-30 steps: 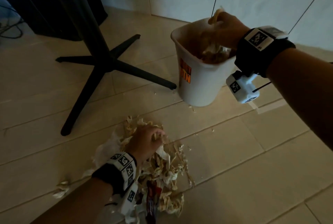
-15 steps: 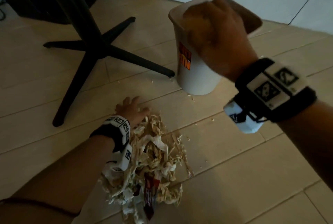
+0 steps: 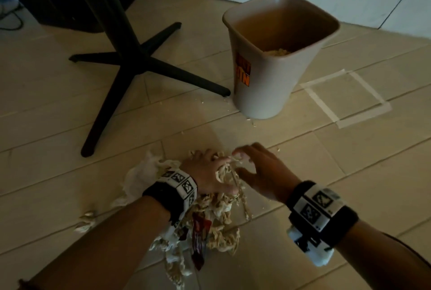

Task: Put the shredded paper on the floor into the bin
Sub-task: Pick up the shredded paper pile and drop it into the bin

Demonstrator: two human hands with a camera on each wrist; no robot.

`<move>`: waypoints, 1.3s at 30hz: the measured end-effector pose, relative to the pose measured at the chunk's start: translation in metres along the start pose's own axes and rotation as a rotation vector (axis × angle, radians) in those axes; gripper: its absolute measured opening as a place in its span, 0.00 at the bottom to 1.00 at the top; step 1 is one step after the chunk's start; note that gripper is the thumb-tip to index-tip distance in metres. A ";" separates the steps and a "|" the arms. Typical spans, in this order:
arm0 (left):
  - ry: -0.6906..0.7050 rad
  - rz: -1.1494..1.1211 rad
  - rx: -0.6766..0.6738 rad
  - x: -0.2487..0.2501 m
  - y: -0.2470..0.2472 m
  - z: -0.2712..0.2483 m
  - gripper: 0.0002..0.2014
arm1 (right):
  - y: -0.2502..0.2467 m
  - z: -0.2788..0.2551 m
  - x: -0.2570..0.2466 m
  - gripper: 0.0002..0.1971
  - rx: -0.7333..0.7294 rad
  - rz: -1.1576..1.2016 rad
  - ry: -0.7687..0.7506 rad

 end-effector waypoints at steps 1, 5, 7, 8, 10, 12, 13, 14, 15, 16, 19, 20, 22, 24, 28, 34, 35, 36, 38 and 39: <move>0.039 0.022 -0.014 0.002 0.003 -0.004 0.49 | 0.008 -0.006 0.007 0.21 -0.037 -0.001 0.045; 0.160 0.099 0.095 0.006 0.014 -0.013 0.35 | 0.031 -0.023 0.029 0.21 -0.120 0.061 0.199; 0.168 0.070 0.170 0.009 0.014 -0.019 0.26 | 0.038 -0.027 0.035 0.21 -0.136 0.113 0.252; 0.166 0.041 0.194 0.010 0.013 -0.021 0.24 | 0.041 -0.029 0.036 0.21 -0.138 0.145 0.280; 0.162 -0.036 0.245 0.009 0.009 -0.025 0.21 | 0.045 -0.031 0.038 0.22 -0.135 0.221 0.353; 0.139 -0.122 0.325 0.008 0.002 -0.027 0.21 | 0.047 -0.032 0.035 0.25 -0.114 0.359 0.441; 0.121 -0.168 0.371 0.008 -0.002 -0.028 0.20 | 0.047 -0.032 0.032 0.27 -0.096 0.459 0.481; 0.102 -0.222 0.415 0.008 -0.007 -0.030 0.20 | 0.044 -0.031 0.026 0.28 -0.080 0.579 0.522; 0.090 -0.282 0.458 0.010 -0.012 -0.032 0.19 | 0.042 -0.030 0.019 0.30 -0.071 0.714 0.564; 0.085 -0.348 0.503 0.013 -0.018 -0.035 0.18 | 0.039 -0.029 0.012 0.31 -0.070 0.848 0.599; 0.147 -0.549 0.602 0.030 -0.032 -0.050 0.14 | 0.033 -0.024 -0.005 0.32 -0.090 1.116 0.614; 0.178 -0.604 0.610 0.037 -0.035 -0.056 0.12 | 0.031 -0.022 -0.010 0.31 -0.093 1.160 0.572; 0.215 -0.725 0.615 0.051 -0.037 -0.066 0.10 | 0.027 -0.021 -0.018 0.26 -0.079 1.237 0.481; 0.201 -0.859 0.589 0.057 -0.035 -0.070 0.14 | 0.022 -0.021 -0.022 0.19 -0.036 1.322 0.459; 0.235 -0.934 0.475 0.060 -0.034 -0.075 0.20 | 0.018 -0.023 -0.017 0.14 0.068 1.330 0.473; 0.339 -0.756 0.321 0.072 -0.043 -0.082 0.39 | 0.013 -0.018 -0.015 0.07 0.280 1.149 0.491; 0.348 -0.726 0.330 0.073 -0.045 -0.084 0.41 | 0.011 -0.018 -0.016 0.07 0.303 1.117 0.479; 0.360 -0.701 0.361 0.073 -0.047 -0.086 0.42 | 0.008 -0.018 -0.017 0.07 0.325 1.090 0.470; 0.368 -0.679 0.465 0.073 -0.049 -0.089 0.41 | 0.004 -0.019 -0.018 0.09 0.348 1.096 0.485; 0.360 -0.680 0.515 0.071 -0.051 -0.090 0.40 | 0.003 -0.019 -0.017 0.10 0.366 1.114 0.507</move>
Point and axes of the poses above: each hand's wrist, its own z-axis towards the middle knuckle, its own y-axis out of the palm, x = y × z, the point moved 1 cm from there along z, towards the middle knuckle, and after that the axes turned 7 degrees about x, right-handed, at the moved point
